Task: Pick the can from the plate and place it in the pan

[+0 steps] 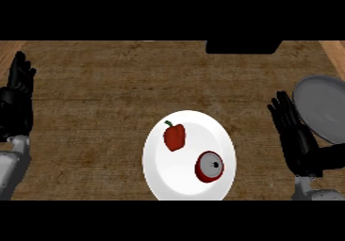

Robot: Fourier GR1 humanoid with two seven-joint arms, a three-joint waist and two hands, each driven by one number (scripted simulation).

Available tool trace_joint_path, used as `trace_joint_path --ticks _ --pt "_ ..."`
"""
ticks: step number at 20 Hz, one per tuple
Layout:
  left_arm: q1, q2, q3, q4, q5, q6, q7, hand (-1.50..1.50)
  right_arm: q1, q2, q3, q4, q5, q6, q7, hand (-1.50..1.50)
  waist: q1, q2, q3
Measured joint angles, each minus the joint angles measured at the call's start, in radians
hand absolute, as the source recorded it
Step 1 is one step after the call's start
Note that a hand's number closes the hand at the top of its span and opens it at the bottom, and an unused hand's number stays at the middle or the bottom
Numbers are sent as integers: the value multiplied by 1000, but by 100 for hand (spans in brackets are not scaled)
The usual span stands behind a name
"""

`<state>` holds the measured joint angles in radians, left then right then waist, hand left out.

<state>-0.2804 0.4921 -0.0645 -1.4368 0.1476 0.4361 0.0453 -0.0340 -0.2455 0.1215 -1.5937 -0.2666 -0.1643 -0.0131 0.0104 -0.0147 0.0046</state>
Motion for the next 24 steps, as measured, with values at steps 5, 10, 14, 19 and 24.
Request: trace_joint_path --ticks 5,10,14,19,24 --pt "50 -81 -76 -71 29 -68 -44 0 -72 -1 36 -93 -16 76 -18 150 -4 6 -4" --pt "133 -179 -180 -111 68 -140 -104 0 2 -69 46 -203 110 15 -4 -150 -31 5 -8" --pt "177 -211 -211 -108 76 -189 -154 0 181 -125 57 -335 149 54 -62 -150 -32 8 -6" --pt "207 -251 -245 -109 55 -200 -185 0 264 -219 33 -457 243 80 -39 -150 -25 11 -5" --pt "221 -263 -256 -121 37 -207 -187 0 208 -304 38 -537 303 143 133 -150 -12 13 -6"
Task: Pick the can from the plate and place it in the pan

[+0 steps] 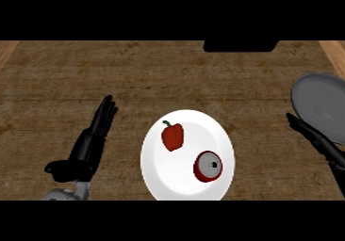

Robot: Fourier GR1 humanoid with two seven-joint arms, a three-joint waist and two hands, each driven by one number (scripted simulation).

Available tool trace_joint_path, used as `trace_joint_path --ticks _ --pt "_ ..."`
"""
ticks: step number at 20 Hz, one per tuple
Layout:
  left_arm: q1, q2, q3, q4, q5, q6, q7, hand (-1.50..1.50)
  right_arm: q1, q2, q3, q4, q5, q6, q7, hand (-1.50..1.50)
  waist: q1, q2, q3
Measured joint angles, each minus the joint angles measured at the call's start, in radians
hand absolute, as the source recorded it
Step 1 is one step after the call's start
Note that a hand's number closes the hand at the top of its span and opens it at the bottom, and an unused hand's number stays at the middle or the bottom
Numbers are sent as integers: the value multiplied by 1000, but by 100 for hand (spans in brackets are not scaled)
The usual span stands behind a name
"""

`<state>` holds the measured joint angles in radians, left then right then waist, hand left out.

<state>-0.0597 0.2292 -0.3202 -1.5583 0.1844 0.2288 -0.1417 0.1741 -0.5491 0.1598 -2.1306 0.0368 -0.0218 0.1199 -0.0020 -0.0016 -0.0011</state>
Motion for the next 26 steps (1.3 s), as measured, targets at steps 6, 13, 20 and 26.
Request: trace_joint_path --ticks 6,13,20,26 --pt "-12 -7 7 6 -1 -19 1 0 -140 -51 119 -18 97 94 249 -150 15 3 -1" --pt "-19 -4 17 8 3 -47 6 0 -337 -38 307 91 206 246 463 -150 26 4 -1" --pt "-3 -27 29 8 -21 -48 2 0 -435 90 439 202 333 346 604 -150 13 2 0" --pt "12 -44 59 -5 -40 -73 9 0 -429 199 443 264 415 393 620 -150 7 1 1"
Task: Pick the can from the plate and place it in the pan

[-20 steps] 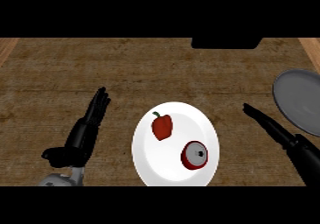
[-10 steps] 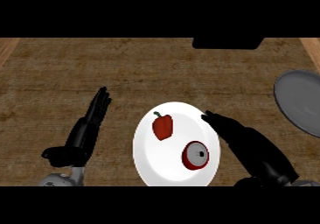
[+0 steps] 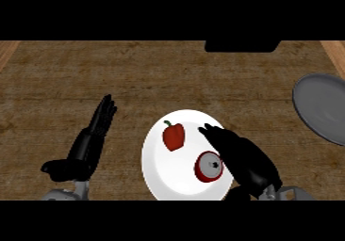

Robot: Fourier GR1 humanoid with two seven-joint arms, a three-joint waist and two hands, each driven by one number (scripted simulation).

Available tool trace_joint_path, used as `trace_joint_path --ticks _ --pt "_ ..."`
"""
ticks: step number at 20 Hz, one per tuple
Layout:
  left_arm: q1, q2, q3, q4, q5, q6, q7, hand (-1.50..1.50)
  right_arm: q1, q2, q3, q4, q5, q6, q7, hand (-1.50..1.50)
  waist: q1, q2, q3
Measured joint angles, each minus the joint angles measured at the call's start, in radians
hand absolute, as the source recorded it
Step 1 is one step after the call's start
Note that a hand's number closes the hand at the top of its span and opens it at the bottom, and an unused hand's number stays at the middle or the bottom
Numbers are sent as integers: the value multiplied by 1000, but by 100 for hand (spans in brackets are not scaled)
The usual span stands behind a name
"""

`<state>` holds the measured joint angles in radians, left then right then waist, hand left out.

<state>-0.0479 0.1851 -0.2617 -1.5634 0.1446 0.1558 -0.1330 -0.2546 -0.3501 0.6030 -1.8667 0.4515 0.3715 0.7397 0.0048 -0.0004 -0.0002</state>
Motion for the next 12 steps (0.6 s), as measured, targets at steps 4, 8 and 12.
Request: trace_joint_path --ticks 4,8,12 --pt "-8 -13 24 -1 -13 -17 18 0 21 38 -37 -4 31 37 2 -150 -3 0 0" --pt "-8 -30 42 4 -28 -31 17 0 70 58 -62 23 82 19 -70 -150 -4 0 0" --pt "10 -48 46 -11 -52 -39 21 0 75 104 -84 76 125 15 -118 -150 -3 0 0"
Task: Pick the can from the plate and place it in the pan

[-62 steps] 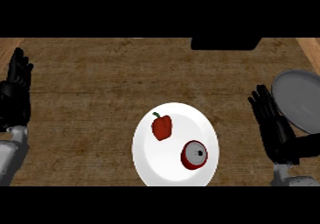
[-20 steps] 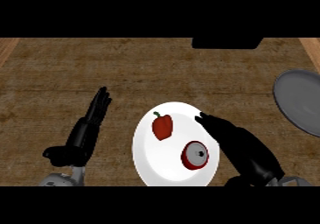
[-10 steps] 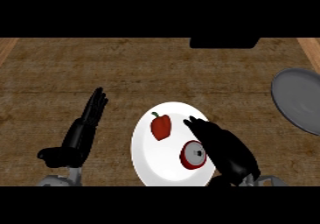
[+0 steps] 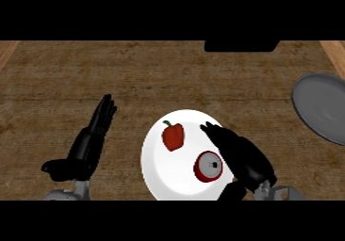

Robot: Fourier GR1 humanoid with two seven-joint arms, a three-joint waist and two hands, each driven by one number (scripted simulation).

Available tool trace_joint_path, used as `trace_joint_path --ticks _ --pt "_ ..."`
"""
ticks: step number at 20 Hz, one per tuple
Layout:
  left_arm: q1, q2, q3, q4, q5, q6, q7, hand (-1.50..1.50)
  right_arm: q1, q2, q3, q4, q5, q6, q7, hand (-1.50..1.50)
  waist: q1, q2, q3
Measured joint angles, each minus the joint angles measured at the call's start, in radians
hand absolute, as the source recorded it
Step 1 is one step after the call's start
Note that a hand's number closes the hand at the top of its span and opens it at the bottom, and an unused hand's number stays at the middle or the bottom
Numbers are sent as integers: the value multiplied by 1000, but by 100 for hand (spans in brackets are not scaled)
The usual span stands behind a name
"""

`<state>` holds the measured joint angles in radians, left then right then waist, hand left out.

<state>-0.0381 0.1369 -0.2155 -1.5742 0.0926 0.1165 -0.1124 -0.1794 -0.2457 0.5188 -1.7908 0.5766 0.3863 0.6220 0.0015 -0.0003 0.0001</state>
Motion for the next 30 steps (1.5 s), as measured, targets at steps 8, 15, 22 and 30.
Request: trace_joint_path --ticks 8,15,22,30 --pt "-29 -26 40 51 -18 -37 -13 0 -10 103 -2 143 101 -8 -36 -150 0 0 0" --pt "7 -42 31 21 -40 -40 -18 0 -36 79 23 214 160 19 -154 150 1 -12 -6" --pt "15 -60 33 -8 -59 -41 4 0 -58 86 -1 250 241 -8 -233 150 0 -12 -5" --pt "18 -49 59 -6 -50 -66 8 0 -52 105 -87 246 341 -138 -181 150 -2 -2 -1"
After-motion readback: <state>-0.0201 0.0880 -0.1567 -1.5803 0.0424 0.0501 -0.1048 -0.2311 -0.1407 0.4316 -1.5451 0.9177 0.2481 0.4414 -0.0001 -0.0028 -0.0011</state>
